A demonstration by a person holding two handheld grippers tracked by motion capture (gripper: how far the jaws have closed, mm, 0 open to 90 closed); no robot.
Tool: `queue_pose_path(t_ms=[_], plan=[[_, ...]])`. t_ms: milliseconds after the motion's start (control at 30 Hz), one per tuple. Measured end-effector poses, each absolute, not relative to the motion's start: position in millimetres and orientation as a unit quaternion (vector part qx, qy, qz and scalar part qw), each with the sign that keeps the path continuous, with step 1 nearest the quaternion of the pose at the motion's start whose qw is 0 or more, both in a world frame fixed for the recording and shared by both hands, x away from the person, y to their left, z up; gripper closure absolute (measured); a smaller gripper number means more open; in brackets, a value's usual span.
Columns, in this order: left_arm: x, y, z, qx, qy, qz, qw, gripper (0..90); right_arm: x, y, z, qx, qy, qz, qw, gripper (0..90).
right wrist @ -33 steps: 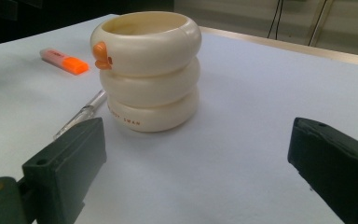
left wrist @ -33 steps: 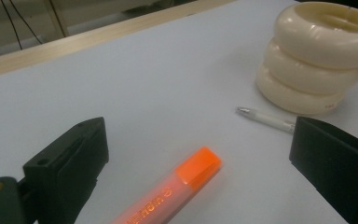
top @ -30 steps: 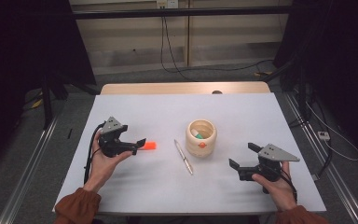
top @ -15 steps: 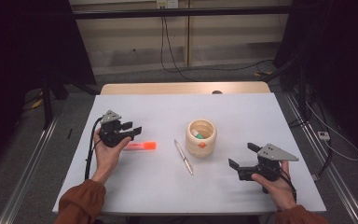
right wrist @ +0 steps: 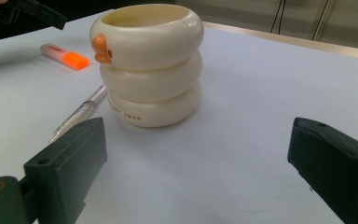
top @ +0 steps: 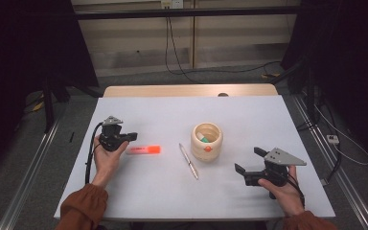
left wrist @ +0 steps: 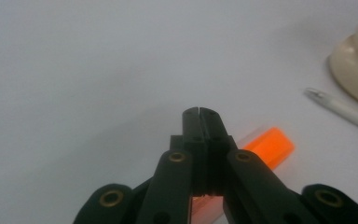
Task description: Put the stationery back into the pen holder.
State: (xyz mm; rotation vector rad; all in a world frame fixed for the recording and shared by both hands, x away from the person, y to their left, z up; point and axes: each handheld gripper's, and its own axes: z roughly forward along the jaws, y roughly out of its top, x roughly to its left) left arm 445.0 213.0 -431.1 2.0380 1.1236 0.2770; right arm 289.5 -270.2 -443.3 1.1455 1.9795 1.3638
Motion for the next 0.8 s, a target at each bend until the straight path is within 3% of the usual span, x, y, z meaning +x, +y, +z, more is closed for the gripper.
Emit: queue_pose_path(t_ms=[467,800], plan=[[454,211,-448,0.832,0.456,0.089,0.303,90.0,291,-270,-444,0.415,0.725,0.497,0.236,4.3],[451,213,-449,0.835,0.457,0.072,0.296,90.0,292,-266,-444,0.411,0.728,0.497,0.233,4.4]])
